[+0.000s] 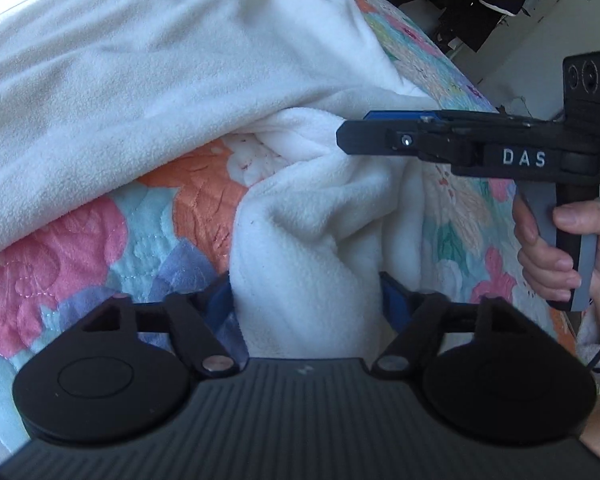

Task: Fold clothes
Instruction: 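Grasp the fleece hem edge with the left gripper and lift it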

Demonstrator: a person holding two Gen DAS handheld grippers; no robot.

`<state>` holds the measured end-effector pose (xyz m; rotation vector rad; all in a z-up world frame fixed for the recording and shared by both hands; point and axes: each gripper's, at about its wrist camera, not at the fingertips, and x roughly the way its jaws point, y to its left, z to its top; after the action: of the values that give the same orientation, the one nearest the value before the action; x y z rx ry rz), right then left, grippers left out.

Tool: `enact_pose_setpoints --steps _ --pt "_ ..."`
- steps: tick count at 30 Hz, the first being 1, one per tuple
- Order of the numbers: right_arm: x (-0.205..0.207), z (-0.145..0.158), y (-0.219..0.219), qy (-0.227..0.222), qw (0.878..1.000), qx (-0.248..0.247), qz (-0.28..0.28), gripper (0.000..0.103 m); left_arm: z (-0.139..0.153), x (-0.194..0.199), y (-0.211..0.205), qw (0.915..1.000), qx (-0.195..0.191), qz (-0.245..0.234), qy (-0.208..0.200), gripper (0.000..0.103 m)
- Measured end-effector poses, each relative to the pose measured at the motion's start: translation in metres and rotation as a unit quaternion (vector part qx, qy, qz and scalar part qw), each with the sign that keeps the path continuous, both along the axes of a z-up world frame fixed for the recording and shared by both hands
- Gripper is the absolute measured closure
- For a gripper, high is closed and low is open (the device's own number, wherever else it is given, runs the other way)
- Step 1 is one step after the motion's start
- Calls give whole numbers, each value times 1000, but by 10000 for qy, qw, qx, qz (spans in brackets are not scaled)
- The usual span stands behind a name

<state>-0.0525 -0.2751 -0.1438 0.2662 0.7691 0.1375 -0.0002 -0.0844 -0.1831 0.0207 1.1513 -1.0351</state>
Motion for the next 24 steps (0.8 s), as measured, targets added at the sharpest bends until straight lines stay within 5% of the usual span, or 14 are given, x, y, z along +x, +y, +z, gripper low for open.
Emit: enact_pose_setpoints --steps 1,7,14,22,24 --pt "-3 1 2 -30 10000 -39 60 41 1 0 2 10000 -47 52 44 90" --pt "-23 3 -6 -260 9992 -41 295 41 27 -6 21 9975 -539 460 -34 91" --pt "-38 -10 -60 -264 9879 1493 -313 41 68 -13 42 9891 -1056 1011 -191 91" --pt "-47 0 -56 -491 9976 495 -57 41 120 -30 26 9822 -1616 927 -247 91" --pt "-49 5 -56 -603 9964 599 -18 41 135 -37 19 9807 -1693 893 -412 91"
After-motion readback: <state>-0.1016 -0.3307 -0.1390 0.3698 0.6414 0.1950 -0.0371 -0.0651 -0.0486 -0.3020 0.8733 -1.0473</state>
